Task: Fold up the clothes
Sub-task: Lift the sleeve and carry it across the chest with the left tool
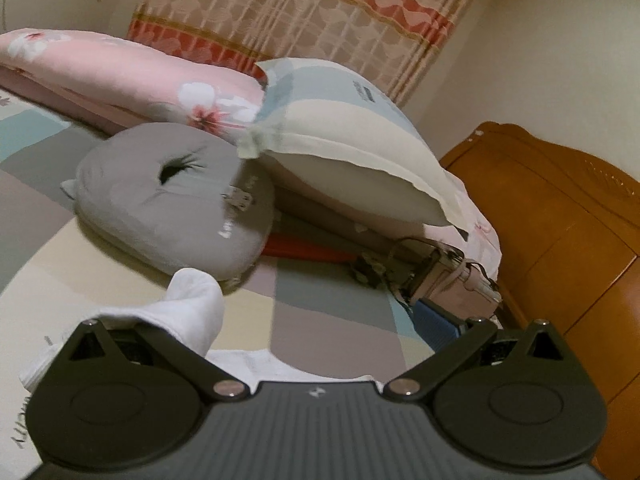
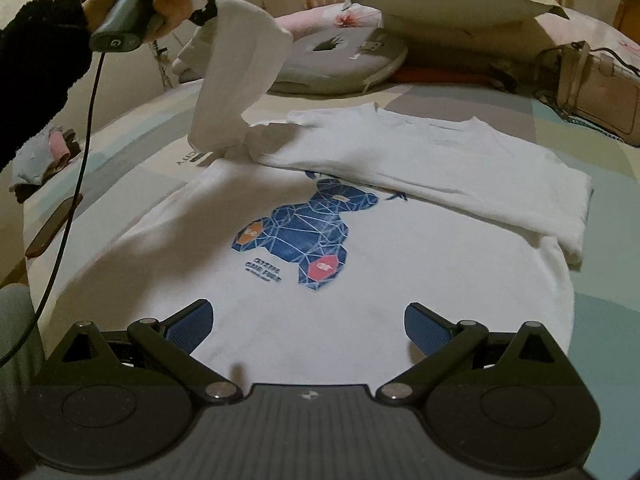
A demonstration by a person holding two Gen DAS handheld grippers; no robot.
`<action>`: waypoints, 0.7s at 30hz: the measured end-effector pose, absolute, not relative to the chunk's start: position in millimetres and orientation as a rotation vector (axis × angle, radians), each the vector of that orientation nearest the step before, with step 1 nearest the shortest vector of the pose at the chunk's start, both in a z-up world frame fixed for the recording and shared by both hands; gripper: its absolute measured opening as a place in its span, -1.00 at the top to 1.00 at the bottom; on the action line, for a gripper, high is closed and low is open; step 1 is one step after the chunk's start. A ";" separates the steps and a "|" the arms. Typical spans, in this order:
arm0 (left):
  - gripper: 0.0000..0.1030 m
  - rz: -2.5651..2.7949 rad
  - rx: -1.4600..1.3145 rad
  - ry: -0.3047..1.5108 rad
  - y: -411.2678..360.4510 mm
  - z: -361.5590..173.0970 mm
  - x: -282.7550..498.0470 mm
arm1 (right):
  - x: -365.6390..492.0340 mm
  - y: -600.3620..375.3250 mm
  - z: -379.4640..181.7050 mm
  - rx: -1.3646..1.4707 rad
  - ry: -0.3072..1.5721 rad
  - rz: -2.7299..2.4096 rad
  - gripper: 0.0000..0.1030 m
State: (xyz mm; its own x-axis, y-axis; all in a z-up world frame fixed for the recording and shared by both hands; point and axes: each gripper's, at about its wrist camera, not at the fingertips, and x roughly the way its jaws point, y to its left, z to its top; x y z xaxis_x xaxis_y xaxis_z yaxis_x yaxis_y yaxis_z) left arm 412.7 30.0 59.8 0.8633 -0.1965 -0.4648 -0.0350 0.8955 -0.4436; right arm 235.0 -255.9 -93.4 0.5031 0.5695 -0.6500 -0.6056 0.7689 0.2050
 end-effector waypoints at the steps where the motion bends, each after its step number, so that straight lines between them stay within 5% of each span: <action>1: -0.98 -0.094 -0.455 0.529 24.4 60.8 416.0 | 235.6 -258.5 -93.0 -0.044 0.764 0.705 -1.00; 21: -0.98 -0.236 -0.376 0.623 -75.5 30.0 445.2 | 239.1 -282.4 -95.5 0.006 0.761 0.645 -1.00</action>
State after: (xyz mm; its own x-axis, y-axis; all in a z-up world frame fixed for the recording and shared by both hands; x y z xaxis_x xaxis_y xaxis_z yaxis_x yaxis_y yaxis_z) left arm 445.2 -75.5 30.0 0.7890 -0.3248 -0.5215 0.1020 0.9063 -0.4102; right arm 239.1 -282.4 -95.5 0.5425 0.5456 -0.6387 -0.5414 0.8085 0.2308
